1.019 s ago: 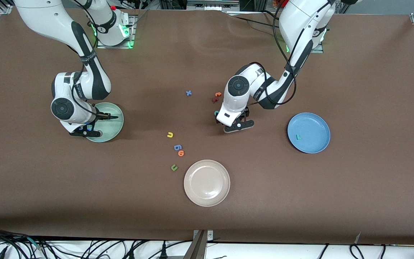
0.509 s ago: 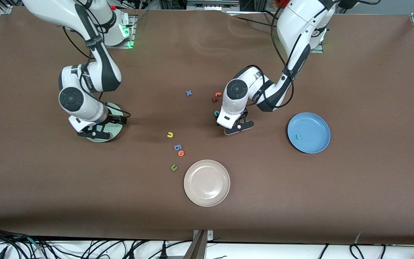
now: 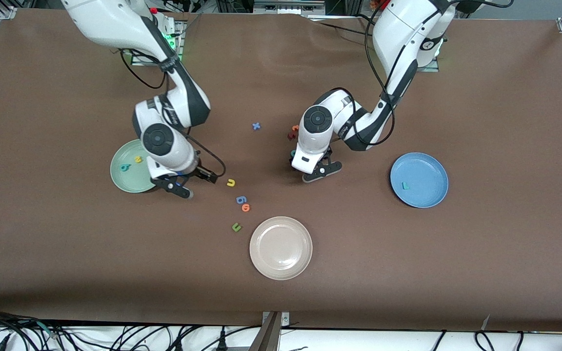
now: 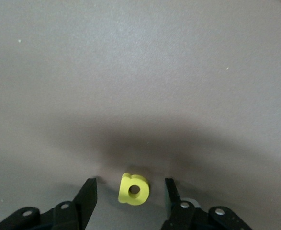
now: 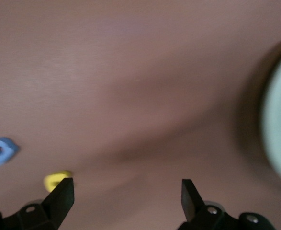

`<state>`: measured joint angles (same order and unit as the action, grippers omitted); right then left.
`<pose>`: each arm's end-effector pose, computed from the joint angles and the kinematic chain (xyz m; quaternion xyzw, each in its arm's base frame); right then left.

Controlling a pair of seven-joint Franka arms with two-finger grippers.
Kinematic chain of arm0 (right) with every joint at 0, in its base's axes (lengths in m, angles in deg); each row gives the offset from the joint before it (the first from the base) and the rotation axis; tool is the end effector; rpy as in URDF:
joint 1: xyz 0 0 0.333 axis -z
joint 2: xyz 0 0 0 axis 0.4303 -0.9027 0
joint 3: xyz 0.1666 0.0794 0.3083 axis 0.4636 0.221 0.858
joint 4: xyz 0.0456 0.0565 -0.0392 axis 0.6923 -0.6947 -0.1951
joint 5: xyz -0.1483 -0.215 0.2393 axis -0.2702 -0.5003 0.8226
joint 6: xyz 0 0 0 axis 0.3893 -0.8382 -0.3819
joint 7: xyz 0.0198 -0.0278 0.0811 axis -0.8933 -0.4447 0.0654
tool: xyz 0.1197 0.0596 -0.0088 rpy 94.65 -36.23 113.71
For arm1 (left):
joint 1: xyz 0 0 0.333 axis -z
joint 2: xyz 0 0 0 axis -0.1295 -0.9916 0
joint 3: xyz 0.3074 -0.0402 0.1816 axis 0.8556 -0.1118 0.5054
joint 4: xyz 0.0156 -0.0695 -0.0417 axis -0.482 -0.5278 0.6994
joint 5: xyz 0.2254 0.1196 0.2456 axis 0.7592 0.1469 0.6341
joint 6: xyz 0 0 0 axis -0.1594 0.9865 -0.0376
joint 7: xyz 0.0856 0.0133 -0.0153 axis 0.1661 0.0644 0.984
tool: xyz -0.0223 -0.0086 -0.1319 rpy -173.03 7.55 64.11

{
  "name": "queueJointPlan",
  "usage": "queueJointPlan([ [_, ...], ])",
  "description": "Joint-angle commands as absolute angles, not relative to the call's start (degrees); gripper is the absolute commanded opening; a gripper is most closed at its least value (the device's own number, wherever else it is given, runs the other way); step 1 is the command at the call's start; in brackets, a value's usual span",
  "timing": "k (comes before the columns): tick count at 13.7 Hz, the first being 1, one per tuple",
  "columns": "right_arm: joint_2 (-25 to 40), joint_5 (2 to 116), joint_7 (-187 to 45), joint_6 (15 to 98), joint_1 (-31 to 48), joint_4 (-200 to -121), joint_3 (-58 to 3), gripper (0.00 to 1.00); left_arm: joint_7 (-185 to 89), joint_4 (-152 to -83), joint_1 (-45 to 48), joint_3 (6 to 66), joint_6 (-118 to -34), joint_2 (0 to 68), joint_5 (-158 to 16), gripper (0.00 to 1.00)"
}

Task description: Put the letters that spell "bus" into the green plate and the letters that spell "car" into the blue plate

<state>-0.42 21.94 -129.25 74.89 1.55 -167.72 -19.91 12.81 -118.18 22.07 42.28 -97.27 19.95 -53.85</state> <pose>0.5677 0.2785 0.2623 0.9721 -0.2324 -0.0287 0.0110 0.5073 -0.4220 0.2142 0.9804 0.1956 -0.0231 0.0012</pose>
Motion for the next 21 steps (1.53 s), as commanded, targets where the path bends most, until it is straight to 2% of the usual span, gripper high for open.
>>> queueJointPlan([
  [1, -6.44, 22.04, -135.67, 78.28, -0.79, -162.43, -19.87, 0.99, 14.34, -116.31, 22.70, 42.63, -97.14, 18.60, -52.64, 0.62],
  [5, -8.38, 22.04, -137.53, 79.08, -2.19, -160.50, -19.78, 0.99, 15.57, -116.22, 22.88, 42.63, -97.14, 18.07, -52.29, 0.58],
  [9, -9.96, 22.04, -137.53, 80.66, -3.42, -160.41, -19.78, 0.98, 15.66, -116.22, 22.88, 42.63, -97.14, 18.07, -52.55, 0.45],
  [14, -10.40, 21.25, -136.65, 80.40, -5.01, -160.50, -19.87, 0.88, 15.66, -116.22, 22.88, 42.63, -97.05, 18.07, -52.73, 0.37],
  [17, -10.32, 20.72, -133.94, 80.22, -5.01, -160.58, -20.04, 0.75, 16.19, -116.22, 22.88, 42.63, -97.05, 18.07, -52.64, 0.33],
  [21, -10.23, 20.63, -128.85, 80.05, -4.83, -160.67, -20.48, 0.73, 16.19, -116.22, 23.32, 42.63, -96.79, 18.16, -52.64, 0.30],
])
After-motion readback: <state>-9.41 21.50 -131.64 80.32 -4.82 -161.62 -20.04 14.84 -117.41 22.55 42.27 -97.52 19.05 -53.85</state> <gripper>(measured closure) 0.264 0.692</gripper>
